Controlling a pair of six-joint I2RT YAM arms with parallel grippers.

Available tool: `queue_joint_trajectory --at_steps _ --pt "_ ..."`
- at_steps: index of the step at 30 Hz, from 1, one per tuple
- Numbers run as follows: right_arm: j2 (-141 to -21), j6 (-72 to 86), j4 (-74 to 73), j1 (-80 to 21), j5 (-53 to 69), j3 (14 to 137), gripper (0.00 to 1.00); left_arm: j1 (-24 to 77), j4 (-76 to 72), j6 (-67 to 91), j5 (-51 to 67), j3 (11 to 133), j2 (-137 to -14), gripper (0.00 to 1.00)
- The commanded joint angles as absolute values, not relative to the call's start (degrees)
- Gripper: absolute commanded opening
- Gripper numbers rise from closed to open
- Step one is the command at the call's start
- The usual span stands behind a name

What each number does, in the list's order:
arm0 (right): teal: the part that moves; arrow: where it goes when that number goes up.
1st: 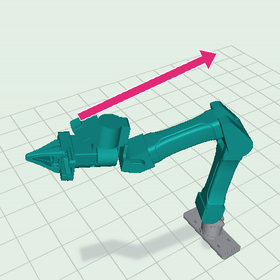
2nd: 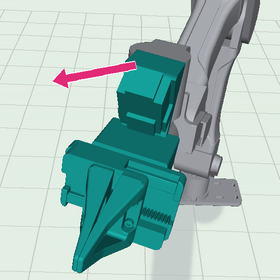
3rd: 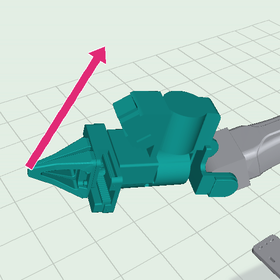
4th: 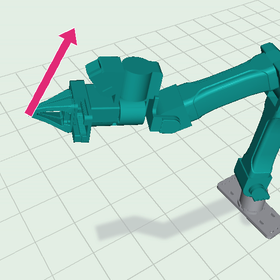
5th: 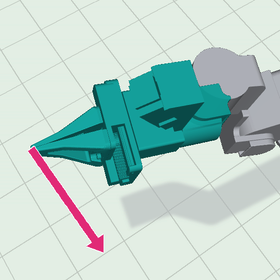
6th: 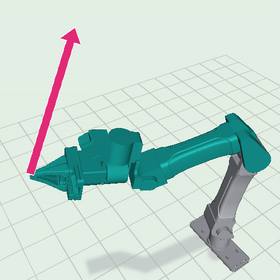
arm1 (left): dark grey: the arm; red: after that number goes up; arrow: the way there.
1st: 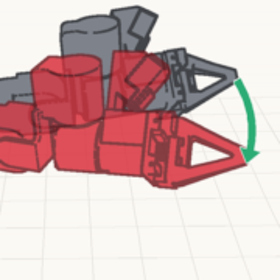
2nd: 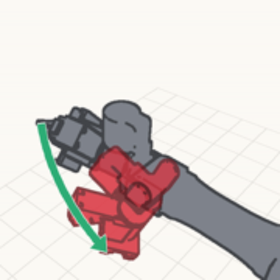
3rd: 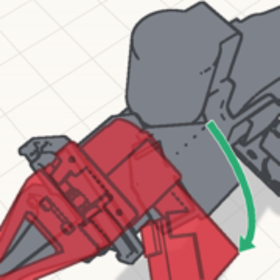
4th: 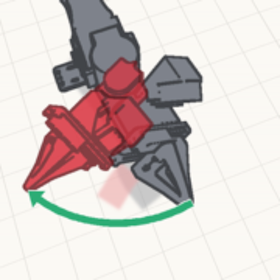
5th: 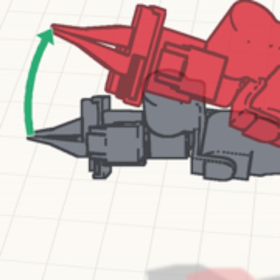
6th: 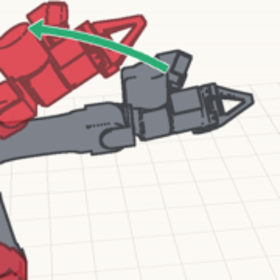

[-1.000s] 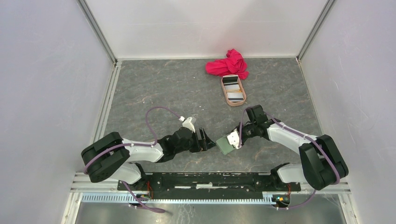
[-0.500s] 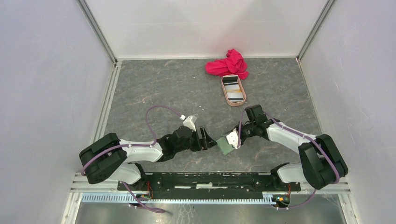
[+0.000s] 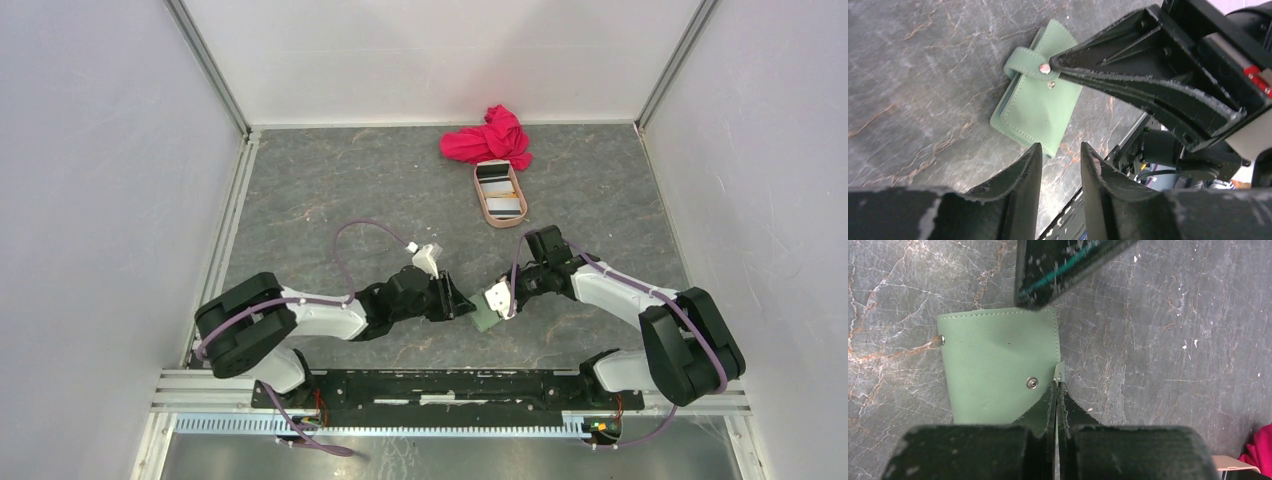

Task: Put the credit cards into the card holder
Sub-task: Close the card holder at the center of the board.

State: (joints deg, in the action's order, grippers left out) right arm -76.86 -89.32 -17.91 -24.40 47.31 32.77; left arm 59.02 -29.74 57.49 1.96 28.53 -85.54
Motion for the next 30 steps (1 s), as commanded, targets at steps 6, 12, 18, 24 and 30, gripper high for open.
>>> queue_joint_trajectory --at_steps 6,12,18,24,30 --pt "-75.4 -90.9 -19.9 -24.6 48.0 34.6 0.00 59.2 -38.5 59.1 6.6 34.5 -94.4 0.29" --pt "-74.9 -90.7 -20.1 -24.6 48.0 34.5 0.00 59.2 -39.0 60.7 5.2 34.1 -96.9 0.23" --pt "-73.5 -91.7 -21.5 -24.6 49.1 34.8 0.00 59.2 -33.2 60.8 1.1 33.9 -96.6 0.19" --pt "-72.9 -93.0 -22.9 -24.6 48.6 34.8 0.00 59.1 -31.5 61.6 0.3 33.6 -97.2 0.17" --pt "-72.7 -96.5 -25.7 -24.6 47.0 33.5 0.00 59.0 -31.0 61.7 0.2 33.7 -97.4 0.16"
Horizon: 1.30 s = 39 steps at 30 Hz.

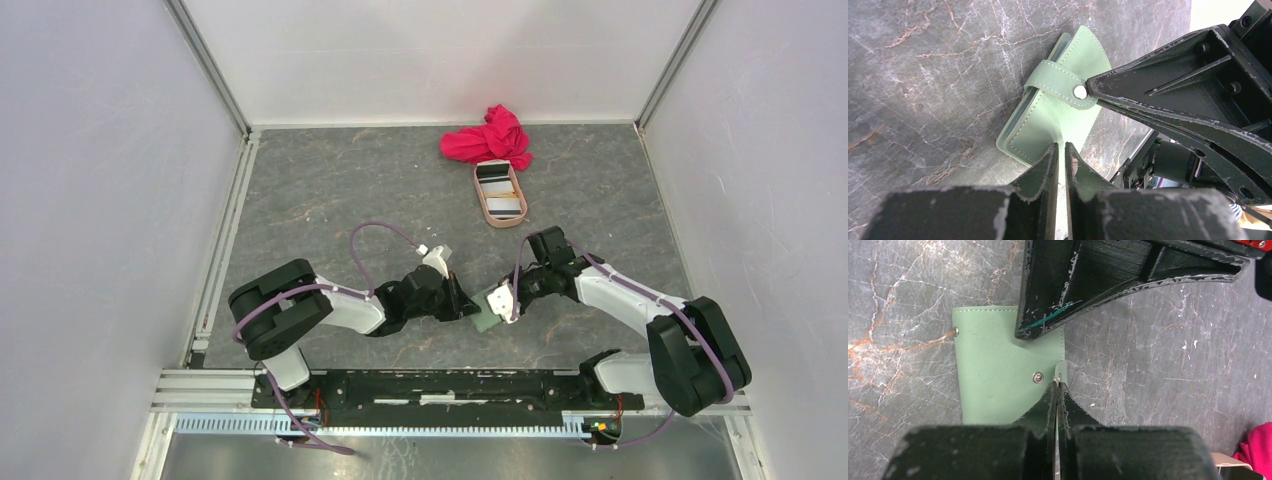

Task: Put the credit cards into the card holder
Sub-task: Close the card holder at the center of the board.

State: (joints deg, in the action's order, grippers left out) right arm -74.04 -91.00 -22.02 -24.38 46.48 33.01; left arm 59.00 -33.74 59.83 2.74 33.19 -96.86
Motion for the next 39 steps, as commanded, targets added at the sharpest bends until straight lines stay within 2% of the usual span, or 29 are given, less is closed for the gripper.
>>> queue_joint_trajectory --at_steps 1,30,39 --pt "-72.8 -96.6 -25.8 -24.6 46.6 33.2 0.00 59.0 -31.0 61.7 0.2 33.7 -97.4 0.16" --pt "-72.9 -101.9 -32.5 -25.0 48.7 33.1 0.00 59.0 -29.6 61.4 0.4 35.0 -97.6 0.15" --pt "-72.5 -102.9 -32.5 -26.7 45.5 31.4 0.00 59.1 -29.5 61.4 0.4 35.1 -97.7 0.15"
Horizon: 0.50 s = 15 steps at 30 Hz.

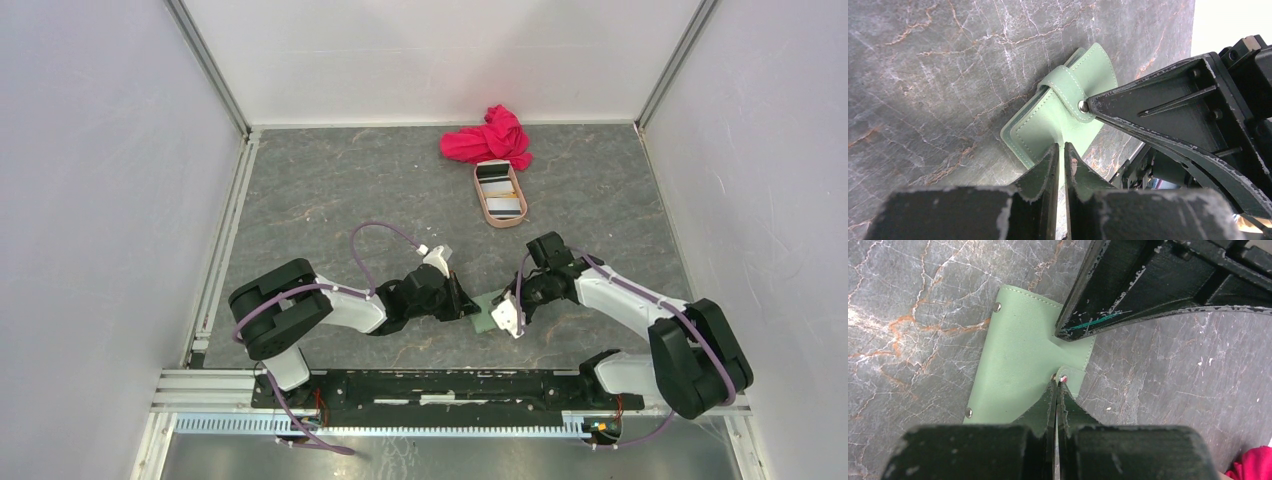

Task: Put the credit cards into the card holder
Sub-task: Close the card holder at the center of the board.

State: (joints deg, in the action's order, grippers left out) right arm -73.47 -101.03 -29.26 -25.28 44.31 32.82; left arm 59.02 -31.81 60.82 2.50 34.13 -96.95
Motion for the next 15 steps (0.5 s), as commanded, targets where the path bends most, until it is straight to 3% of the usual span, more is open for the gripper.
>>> queue_joint_trajectory --at_steps 1,15 --pt "-72.4 -102.9 -32.2 -27.0 44.9 31.1 0.00 59.1 -29.5 61.4 0.4 35.0 -97.6 0.15" --pt "-70.8 -103.2 -31.9 -30.0 39.2 28.0 0.00 59.1 -29.4 61.3 0.4 35.1 -97.7 0.15"
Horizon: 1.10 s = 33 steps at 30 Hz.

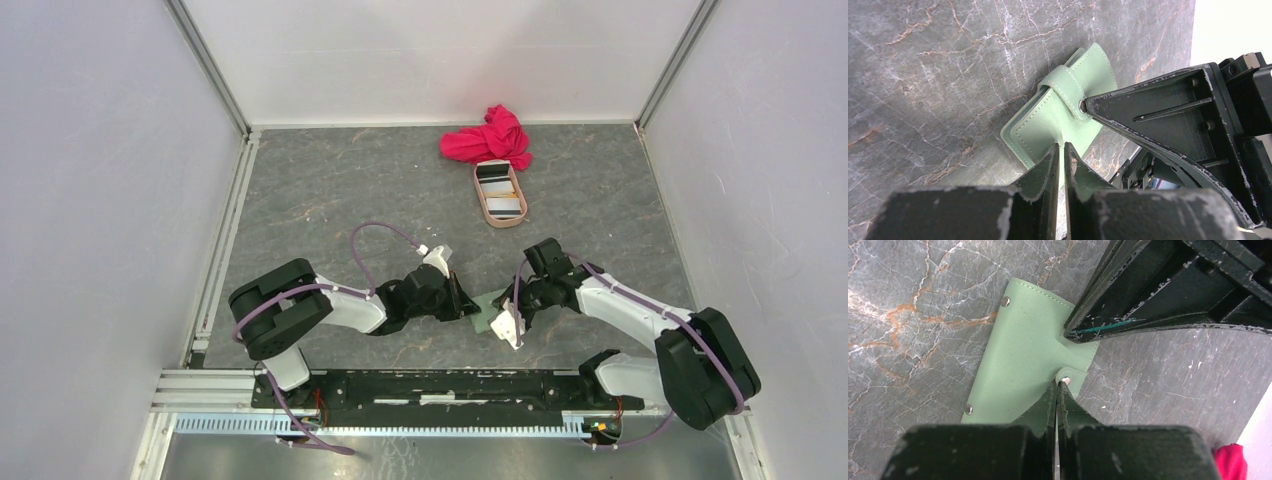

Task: Put the credit cards into the card holder
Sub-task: Close the card holder at the center of the board.

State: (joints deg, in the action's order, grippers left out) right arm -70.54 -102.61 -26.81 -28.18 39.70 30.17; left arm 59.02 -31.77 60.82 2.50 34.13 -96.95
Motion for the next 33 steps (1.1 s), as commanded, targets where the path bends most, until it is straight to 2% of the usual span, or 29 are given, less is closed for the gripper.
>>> queue_joint_trajectory --at_steps 1,10,26,33 --pt "-70.9 -103.1 -31.9 -30.4 38.8 28.0 0.00 59.1 -29.4 61.3 0.4 35.2 -97.7 0.14" --pt "-72.1 -100.7 -32.4 -34.8 34.0 28.2 0.00 59.1 -29.5 61.2 0.7 35.2 -97.5 0.14" --pt "-76.3 -101.1 -42.6 -42.2 23.4 30.5 0.00 59.1 -30.4 61.0 0.8 34.8 -96.7 0.14" --pt "-77.7 -99.8 -42.5 -44.4 20.8 30.2 0.00 58.8 -32.3 61.0 1.2 34.3 -93.2 0.17"
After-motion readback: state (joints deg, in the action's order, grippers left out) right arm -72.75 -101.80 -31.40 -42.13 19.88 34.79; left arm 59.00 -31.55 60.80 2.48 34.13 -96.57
